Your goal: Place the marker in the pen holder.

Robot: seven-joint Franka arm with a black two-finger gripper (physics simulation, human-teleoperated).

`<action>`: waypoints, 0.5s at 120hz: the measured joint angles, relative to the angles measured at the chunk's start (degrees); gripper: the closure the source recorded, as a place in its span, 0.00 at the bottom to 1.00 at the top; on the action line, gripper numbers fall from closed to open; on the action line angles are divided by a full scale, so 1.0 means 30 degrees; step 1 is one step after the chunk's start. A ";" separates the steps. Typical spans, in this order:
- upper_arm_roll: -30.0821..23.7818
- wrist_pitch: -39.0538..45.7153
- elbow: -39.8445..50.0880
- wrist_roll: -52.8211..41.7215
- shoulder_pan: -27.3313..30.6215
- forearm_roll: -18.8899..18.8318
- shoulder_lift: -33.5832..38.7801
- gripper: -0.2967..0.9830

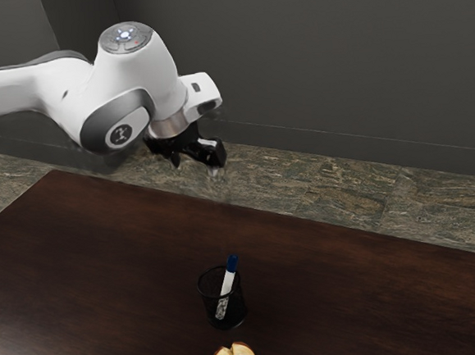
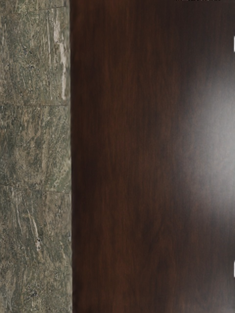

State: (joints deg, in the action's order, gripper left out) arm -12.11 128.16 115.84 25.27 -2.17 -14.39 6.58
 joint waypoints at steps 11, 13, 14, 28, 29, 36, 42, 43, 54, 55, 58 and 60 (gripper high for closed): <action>0.1437 -0.3124 -0.3524 -0.0571 0.0107 0.1138 -0.0692 0.30; 0.1688 -0.3665 -0.4042 -0.0706 0.0151 0.1283 -0.0801 0.29; 0.1806 -0.3935 -0.4291 -0.0778 0.0178 0.1347 -0.0851 0.29; 0.3090 -0.7120 -0.6645 -0.1755 0.0695 0.1942 -0.1511 0.27; 0.3129 -0.7301 -0.6741 -0.1819 0.0764 0.1968 -0.1546 0.27; 0.3356 -0.8428 -0.7258 -0.2247 0.1209 0.2108 -0.1717 0.26; 0.3429 -0.9344 -0.7923 -0.2584 0.1619 0.2188 -0.1939 0.25; 0.3436 -0.9480 -0.8008 -0.2638 0.1688 0.2197 -0.1964 0.25; 0.3582 -1.0736 -0.9018 -0.3180 0.2338 0.2254 -0.2521 0.25; 0.3594 -1.0845 -0.9168 -0.3225 0.2394 0.2256 -0.2622 0.25; 0.3620 -1.1149 -0.9512 -0.3358 0.2549 0.2260 -0.2844 0.24; 0.3633 -1.1331 -0.9664 -0.3443 0.2626 0.2262 -0.2935 0.24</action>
State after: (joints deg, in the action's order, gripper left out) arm -1.21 94.16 86.84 14.94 5.71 -7.60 -2.23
